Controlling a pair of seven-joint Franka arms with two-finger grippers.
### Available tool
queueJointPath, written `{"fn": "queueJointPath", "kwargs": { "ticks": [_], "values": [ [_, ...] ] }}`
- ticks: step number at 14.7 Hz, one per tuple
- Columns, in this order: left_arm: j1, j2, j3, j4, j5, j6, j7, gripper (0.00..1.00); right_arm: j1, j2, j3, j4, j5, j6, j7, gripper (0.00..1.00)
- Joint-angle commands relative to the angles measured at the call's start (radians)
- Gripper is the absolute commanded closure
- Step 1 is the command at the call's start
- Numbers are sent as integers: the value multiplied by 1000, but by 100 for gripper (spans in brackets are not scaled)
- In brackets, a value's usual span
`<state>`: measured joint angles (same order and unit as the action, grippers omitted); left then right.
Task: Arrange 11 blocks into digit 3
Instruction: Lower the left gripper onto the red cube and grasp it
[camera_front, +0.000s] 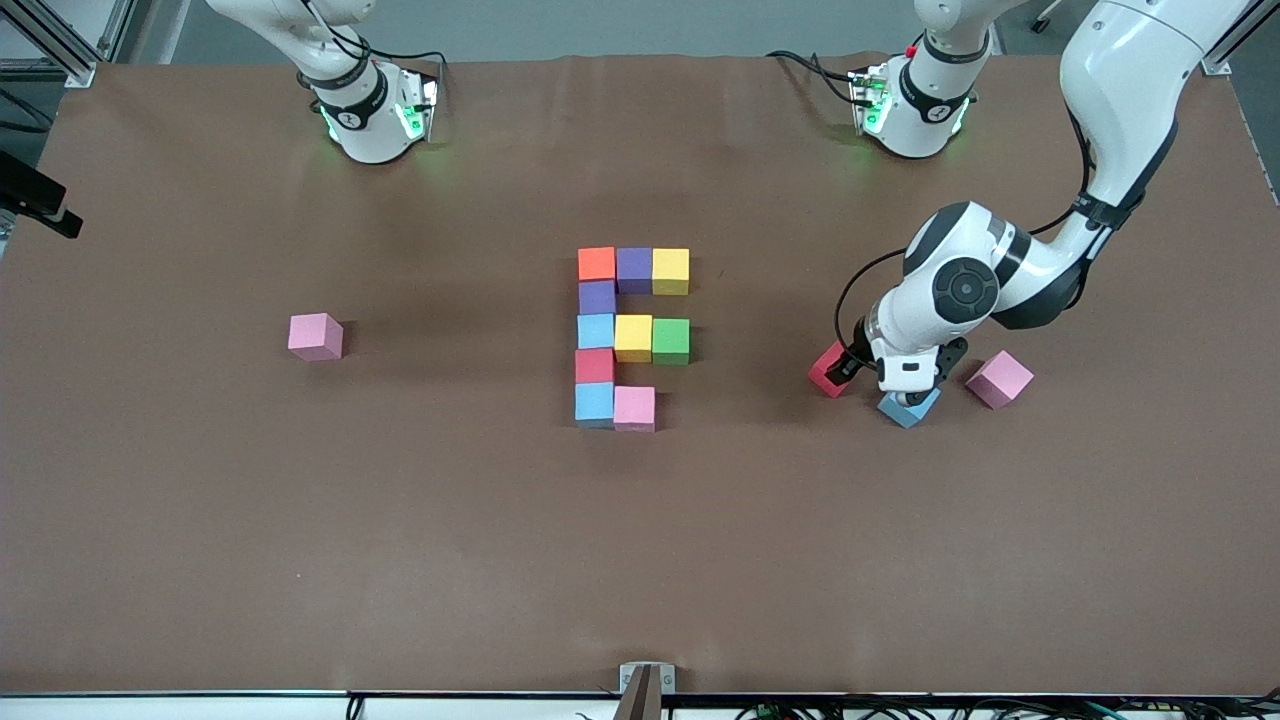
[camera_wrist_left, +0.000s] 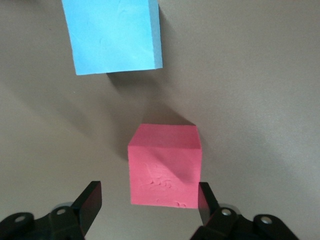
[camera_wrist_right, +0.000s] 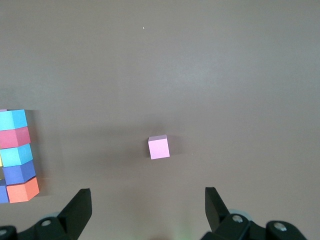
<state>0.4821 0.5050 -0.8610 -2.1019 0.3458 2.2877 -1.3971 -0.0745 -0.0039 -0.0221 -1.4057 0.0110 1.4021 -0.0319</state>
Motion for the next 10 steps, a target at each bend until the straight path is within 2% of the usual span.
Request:
{"fn": "queueJointPath", "kwargs": {
  "ticks": [1, 10],
  "values": [
    [0, 38, -9, 34, 4, 1, -19, 14, 4, 5, -2, 16, -2, -12, -8, 0],
    [-2, 119, 2, 48, 117, 16, -36, 19, 1, 5, -4, 16, -2, -12, -8, 0]
  ]
}}
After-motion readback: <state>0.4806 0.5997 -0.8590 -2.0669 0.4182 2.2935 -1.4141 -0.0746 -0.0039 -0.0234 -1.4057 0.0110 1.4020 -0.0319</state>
